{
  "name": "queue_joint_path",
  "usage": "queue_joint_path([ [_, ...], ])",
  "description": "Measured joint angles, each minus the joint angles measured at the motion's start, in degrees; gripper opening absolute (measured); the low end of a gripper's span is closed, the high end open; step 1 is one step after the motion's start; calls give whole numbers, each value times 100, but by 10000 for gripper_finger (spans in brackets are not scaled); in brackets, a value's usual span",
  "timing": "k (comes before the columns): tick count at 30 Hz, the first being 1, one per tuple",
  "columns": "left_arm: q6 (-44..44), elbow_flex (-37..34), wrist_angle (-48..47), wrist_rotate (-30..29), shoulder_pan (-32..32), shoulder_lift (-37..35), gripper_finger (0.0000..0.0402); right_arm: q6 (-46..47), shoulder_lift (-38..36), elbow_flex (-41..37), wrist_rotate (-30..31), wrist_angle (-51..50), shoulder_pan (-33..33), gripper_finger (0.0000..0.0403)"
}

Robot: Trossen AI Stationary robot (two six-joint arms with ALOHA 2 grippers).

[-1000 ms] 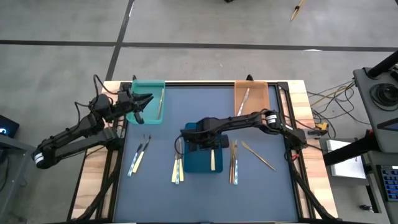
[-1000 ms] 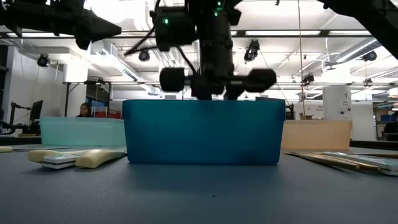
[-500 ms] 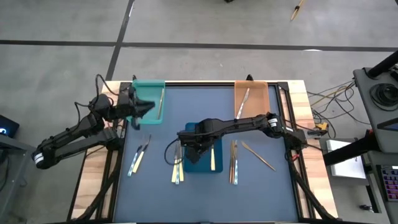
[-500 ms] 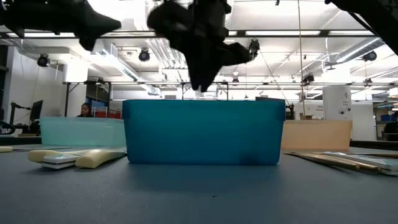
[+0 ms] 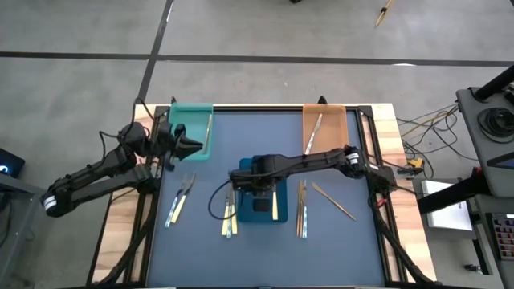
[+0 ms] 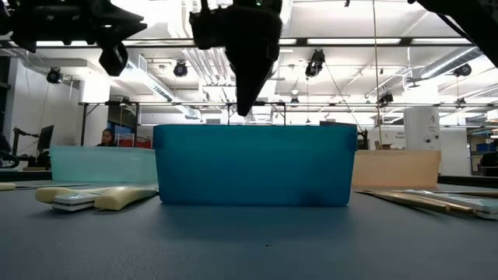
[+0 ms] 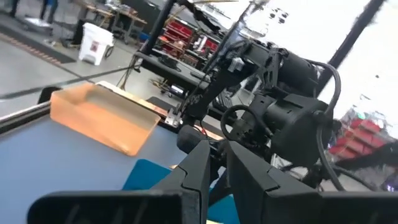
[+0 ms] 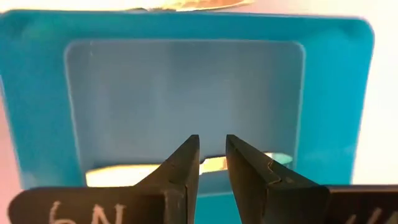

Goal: Sort silverware by color (type)
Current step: Put the left yellow knife into the blue bin

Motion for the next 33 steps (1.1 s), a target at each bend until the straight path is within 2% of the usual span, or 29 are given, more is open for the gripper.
queue_joint_path([
  [4, -312, -2, -2, -119, -11, 35, 39, -573, -62, 0, -85, -97, -233, 70],
  [10, -756, -4, -15, -119, -111, 96, 39, -651, -256, -3, -364, -447, -491, 70],
  [17, -734, -9, -13, -375, -263, 373, 39, -995, -697, -345, -373, -308, -501, 70],
  [23, -715, -11, -8, -525, -393, 607, 39, -1034, -1450, -1518, -382, 406, -549, 70],
  [33, -897, -13, 15, -976, -617, 995, 39, -998, -3286, -3973, -364, 2664, -608, 70],
])
